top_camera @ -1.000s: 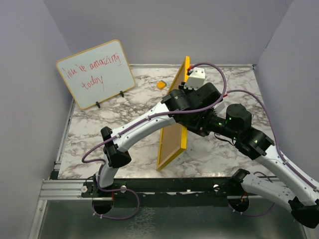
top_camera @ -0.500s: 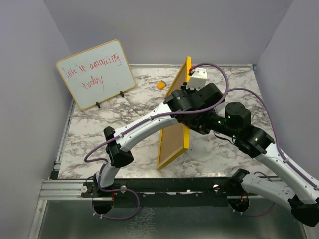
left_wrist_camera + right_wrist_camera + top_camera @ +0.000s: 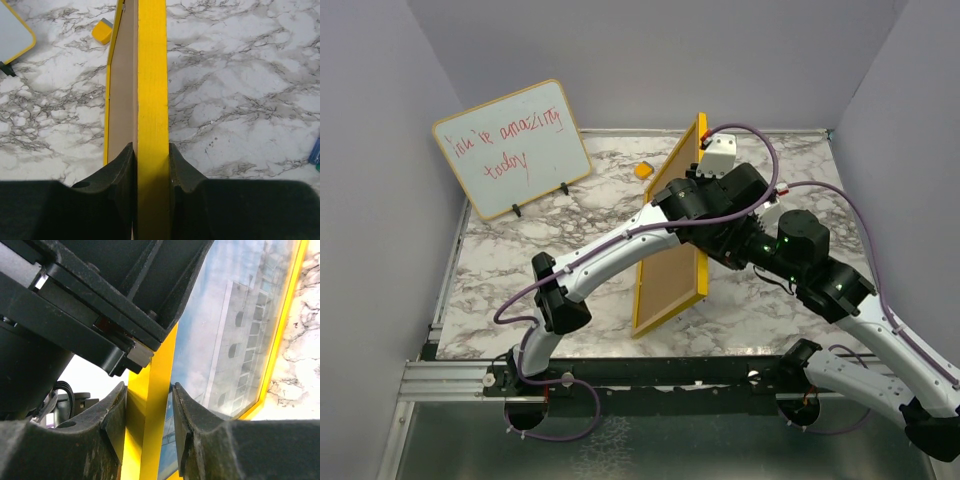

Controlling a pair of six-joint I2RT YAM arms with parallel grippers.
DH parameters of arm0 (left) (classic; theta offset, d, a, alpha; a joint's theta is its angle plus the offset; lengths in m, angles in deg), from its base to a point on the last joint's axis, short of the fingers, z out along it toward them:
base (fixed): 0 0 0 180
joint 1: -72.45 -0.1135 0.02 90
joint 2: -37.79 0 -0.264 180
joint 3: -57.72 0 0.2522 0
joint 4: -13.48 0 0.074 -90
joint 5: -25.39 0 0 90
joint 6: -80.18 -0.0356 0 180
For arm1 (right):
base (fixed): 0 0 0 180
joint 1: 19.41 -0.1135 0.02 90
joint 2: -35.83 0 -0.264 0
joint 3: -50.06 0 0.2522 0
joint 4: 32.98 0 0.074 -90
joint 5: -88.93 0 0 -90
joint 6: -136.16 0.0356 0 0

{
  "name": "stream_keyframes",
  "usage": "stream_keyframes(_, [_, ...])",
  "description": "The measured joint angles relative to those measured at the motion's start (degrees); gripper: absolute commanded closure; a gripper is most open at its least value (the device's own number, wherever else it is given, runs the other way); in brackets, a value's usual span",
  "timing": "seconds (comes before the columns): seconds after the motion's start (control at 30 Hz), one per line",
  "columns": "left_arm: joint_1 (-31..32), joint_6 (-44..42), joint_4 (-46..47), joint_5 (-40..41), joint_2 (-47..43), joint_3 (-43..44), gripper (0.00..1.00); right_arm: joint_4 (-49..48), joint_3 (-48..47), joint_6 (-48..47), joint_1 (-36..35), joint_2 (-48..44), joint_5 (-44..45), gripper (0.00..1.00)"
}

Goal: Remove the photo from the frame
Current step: Turn over the photo frame at the center of the board.

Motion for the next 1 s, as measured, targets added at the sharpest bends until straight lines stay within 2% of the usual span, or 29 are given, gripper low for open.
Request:
stream_keyframes(0.3, [-1.60,-0.83,3.21,-2.54,0.33,-0.85,0.88,0.04,-0.07,-0.59,0.02,0.26,3.85,0.77])
stream_keyframes(0.47, [-2.03,-1.07,5.09,-3.96,0.35,-1.62,0.88,-0.28,0.68,-0.42,0.02,-0.26,5.81,0.78])
stream_keyframes(0.57, [-2.05,-1.49,5.68,-4.70,0.44,-1.79,0.87,-0.13,0.85,-0.42,0.02,-0.50,6.34,0.85])
stream_keyframes(0.6, [-2.10,-1.64,5.84,-4.98,0.48,-1.84,0.85,-0.02,0.85,-0.44,0.02,-0.48,6.43,0.89])
stream_keyframes(0.67, [-2.21,-1.79,6.08,-5.42,0.55,-1.84,0.73,0.13,0.85,-0.48,0.02,-0.48,6.69,0.94])
stream_keyframes(0.83, [-2.56,-2.25,6.67,-7.10,0.57,-2.10,0.62,0.70,0.85,-0.66,0.09,-0.61,7.15,0.99])
stream_keyframes(1.0, [-3.82,-1.27,8.70,-11.23,0.57,-2.82,0.51,3.15,1.25,-1.01,0.13,-1.70,8.02,0.99])
